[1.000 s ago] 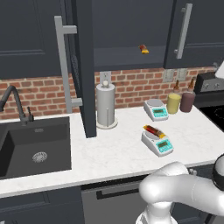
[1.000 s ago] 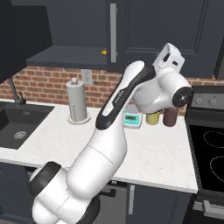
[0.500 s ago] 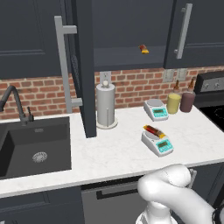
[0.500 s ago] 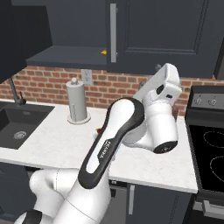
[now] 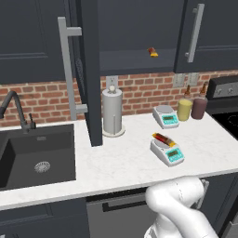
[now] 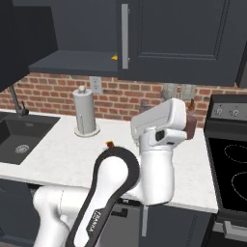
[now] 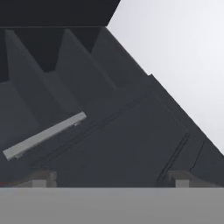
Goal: Pick the bar and place it on the digital scale for weighing, and close the cabinet.
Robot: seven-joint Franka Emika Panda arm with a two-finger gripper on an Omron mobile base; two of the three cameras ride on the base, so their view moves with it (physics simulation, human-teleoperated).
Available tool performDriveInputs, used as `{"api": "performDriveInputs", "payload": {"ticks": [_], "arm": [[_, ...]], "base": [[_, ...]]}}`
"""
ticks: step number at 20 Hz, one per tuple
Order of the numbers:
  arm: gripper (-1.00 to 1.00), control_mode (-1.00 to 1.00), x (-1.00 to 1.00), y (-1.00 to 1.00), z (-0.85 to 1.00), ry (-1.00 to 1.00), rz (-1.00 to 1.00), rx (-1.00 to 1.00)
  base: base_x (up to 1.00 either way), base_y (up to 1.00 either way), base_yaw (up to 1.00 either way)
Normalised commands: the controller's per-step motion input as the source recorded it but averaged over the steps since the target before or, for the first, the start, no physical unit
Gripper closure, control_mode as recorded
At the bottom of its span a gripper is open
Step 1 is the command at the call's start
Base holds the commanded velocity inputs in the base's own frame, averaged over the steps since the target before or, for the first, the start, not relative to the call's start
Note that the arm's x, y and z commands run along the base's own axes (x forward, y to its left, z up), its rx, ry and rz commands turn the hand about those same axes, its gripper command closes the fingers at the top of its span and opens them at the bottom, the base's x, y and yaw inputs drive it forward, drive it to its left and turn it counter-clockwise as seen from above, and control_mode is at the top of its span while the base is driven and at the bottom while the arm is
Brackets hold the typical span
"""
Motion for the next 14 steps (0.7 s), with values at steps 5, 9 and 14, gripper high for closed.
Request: {"api": "performDriveInputs", "payload": {"ticks": [5, 9, 14], "arm": [[-1.0, -1.0, -0.81, 0.86, 0.0, -0.21, 0.0, 0.0], [-1.0, -1.0, -0.88, 1.0, 0.02, -0.12, 0.0, -0.09], [-1.0, -1.0, -0.97, 0.99, 0.37, 0.0, 0.0, -0.2]], "base": [[0.0, 0.0, 0.0], [0.0, 0.0, 0.0], [0.0, 0.0, 0.0]]}}
